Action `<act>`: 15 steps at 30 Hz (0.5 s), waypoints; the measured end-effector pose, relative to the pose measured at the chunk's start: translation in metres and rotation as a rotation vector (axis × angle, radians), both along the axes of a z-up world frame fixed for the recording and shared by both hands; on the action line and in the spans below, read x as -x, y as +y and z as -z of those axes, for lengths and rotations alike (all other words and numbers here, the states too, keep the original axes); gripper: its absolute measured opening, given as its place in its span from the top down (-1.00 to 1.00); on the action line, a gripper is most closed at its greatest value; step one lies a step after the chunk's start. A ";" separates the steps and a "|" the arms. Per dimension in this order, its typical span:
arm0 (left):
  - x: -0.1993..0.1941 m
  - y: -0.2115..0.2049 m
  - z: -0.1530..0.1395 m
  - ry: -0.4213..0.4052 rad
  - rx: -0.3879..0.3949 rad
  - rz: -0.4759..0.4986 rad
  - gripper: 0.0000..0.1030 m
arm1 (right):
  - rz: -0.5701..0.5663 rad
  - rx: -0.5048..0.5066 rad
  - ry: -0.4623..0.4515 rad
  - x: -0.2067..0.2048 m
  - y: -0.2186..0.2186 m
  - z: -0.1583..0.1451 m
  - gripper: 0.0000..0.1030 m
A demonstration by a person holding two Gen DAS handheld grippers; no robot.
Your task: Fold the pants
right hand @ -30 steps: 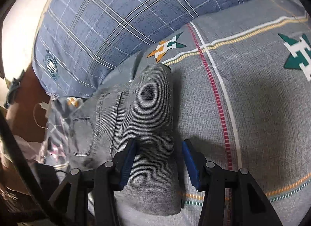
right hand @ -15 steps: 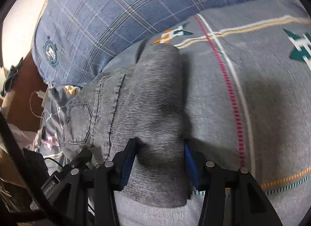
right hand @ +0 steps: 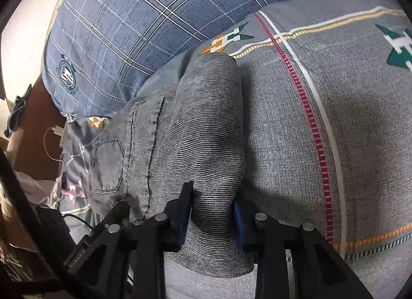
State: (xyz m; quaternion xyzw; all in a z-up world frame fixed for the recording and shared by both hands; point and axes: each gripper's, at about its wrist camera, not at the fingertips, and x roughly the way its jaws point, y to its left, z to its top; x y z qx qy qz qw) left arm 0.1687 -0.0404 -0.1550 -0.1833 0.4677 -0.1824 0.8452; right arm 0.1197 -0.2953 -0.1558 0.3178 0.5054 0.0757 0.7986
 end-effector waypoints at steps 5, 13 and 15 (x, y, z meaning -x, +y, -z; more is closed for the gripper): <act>0.001 -0.004 -0.012 0.006 0.005 0.008 0.02 | -0.017 0.043 -0.118 0.007 0.001 -0.039 0.78; 0.005 -0.001 -0.059 -0.035 0.076 0.072 0.02 | 0.033 0.179 -0.137 0.017 -0.041 -0.074 0.79; 0.006 0.008 -0.064 -0.047 0.073 0.073 0.02 | 0.047 0.242 -0.060 0.014 -0.055 -0.061 0.79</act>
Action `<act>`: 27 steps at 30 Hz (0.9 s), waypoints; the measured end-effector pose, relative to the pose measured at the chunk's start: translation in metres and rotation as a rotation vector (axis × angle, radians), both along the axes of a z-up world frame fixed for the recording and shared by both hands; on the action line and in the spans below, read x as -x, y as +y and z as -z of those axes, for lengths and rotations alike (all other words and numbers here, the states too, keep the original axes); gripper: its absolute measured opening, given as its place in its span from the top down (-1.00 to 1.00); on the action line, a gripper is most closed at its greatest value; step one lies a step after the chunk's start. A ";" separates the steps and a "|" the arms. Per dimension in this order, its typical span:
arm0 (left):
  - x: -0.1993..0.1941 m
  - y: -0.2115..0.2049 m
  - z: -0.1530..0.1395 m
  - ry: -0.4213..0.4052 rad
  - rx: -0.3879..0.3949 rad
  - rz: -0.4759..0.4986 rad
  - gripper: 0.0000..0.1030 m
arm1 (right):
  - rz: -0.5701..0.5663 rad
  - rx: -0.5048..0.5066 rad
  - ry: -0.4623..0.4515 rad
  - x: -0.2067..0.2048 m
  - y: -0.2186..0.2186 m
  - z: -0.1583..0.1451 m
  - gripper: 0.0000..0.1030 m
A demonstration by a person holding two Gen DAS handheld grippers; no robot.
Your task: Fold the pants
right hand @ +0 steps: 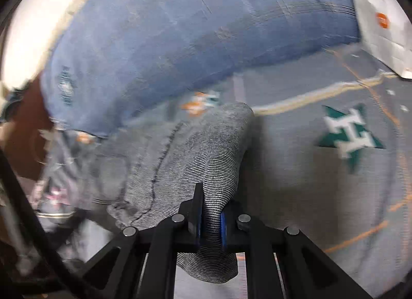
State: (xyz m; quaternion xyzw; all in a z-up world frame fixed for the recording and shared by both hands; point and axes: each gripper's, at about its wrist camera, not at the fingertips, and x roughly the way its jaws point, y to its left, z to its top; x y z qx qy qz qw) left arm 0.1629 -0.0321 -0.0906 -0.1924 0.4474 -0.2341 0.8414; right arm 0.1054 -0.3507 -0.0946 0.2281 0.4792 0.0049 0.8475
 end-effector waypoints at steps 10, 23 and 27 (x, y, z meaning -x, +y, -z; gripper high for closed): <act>-0.020 0.098 0.032 0.180 0.073 -0.228 -0.13 | 0.007 0.270 0.102 -0.013 0.036 0.014 0.50; -0.025 0.156 0.058 0.260 0.205 -0.360 -0.32 | -0.097 0.091 -0.340 0.008 0.105 -0.091 -0.47; -0.044 0.138 0.065 0.325 0.204 -0.332 -0.33 | -0.201 0.048 -0.314 -0.029 0.157 -0.073 -0.47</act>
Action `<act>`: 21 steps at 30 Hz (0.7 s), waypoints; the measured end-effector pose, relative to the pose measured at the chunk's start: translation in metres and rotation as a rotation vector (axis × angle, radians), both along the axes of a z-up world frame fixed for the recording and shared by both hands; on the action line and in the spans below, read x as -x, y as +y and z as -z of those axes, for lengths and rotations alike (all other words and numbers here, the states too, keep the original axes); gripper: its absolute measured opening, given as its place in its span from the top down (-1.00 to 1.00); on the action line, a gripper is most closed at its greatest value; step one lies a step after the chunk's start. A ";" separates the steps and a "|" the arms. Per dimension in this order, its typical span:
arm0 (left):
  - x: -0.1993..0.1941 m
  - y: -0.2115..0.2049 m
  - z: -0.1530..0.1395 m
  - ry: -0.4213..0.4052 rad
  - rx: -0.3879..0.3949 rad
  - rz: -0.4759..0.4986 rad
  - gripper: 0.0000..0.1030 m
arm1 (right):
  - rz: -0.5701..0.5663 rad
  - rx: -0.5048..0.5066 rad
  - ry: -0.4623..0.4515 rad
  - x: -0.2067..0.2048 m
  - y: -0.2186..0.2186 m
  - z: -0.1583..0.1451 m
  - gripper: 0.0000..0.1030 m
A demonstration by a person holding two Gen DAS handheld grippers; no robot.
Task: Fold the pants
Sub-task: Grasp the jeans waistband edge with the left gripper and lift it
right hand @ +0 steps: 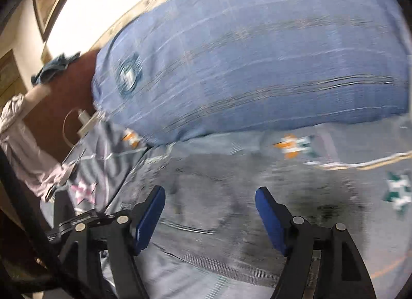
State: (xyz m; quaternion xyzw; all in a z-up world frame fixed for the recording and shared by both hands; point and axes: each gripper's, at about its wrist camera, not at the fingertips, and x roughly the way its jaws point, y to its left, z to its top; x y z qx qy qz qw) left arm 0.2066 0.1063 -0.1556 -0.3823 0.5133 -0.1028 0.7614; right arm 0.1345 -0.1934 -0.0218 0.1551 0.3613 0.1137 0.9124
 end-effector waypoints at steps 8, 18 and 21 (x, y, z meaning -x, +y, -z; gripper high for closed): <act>-0.005 0.009 0.029 0.018 0.131 -0.064 -0.32 | -0.113 -0.018 0.099 -0.029 0.043 0.079 -0.44; -0.025 0.023 0.046 0.081 0.289 -0.152 0.49 | -0.097 -0.040 0.237 -0.044 0.033 0.118 -0.41; -0.019 0.027 0.054 0.085 0.312 -0.167 0.25 | -0.113 0.028 0.229 -0.041 0.041 0.117 -0.42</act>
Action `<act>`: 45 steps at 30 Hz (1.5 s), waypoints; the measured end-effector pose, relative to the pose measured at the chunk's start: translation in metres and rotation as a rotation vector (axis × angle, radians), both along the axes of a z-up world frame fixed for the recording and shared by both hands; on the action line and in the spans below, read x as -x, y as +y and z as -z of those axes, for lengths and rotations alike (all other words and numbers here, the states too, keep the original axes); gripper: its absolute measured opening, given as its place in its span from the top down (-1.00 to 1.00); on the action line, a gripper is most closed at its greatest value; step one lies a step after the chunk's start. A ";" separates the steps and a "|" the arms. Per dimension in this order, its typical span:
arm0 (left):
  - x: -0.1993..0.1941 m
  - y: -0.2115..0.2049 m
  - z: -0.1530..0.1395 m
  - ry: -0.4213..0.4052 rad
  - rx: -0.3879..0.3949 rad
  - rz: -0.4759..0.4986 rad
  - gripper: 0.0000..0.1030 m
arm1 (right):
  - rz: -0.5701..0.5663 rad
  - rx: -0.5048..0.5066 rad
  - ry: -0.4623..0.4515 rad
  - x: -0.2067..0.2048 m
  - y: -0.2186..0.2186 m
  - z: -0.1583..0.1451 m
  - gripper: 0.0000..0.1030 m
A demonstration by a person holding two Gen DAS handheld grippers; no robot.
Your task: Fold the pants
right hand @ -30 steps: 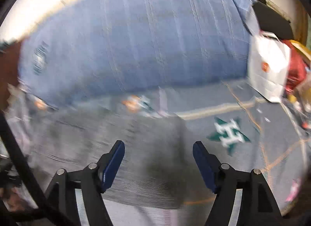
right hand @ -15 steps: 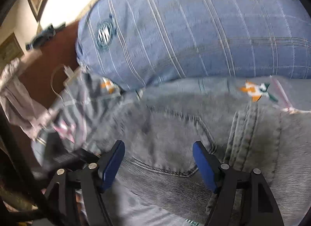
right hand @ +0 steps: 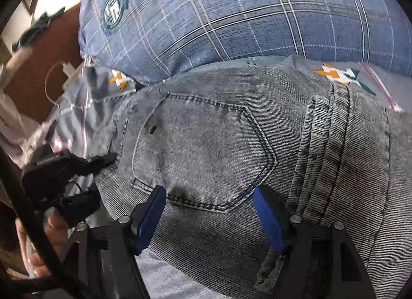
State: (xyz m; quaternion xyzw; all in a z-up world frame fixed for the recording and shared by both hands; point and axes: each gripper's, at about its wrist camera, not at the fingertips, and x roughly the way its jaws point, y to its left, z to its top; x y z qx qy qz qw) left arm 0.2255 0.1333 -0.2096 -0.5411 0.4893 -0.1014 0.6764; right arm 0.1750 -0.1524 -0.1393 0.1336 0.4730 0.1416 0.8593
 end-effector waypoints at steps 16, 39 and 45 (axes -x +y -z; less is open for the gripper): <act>-0.030 -0.019 -0.045 0.018 -0.338 0.084 0.47 | -0.007 -0.201 0.073 -0.001 -0.026 -0.005 -0.44; 0.053 -0.233 -0.179 -0.736 -0.841 0.624 0.72 | 0.143 -0.435 -0.018 0.027 -0.179 -0.070 -0.33; 0.081 -0.282 -0.133 -0.719 -0.882 0.838 0.73 | 0.205 -0.625 0.061 0.018 -0.210 -0.049 -0.42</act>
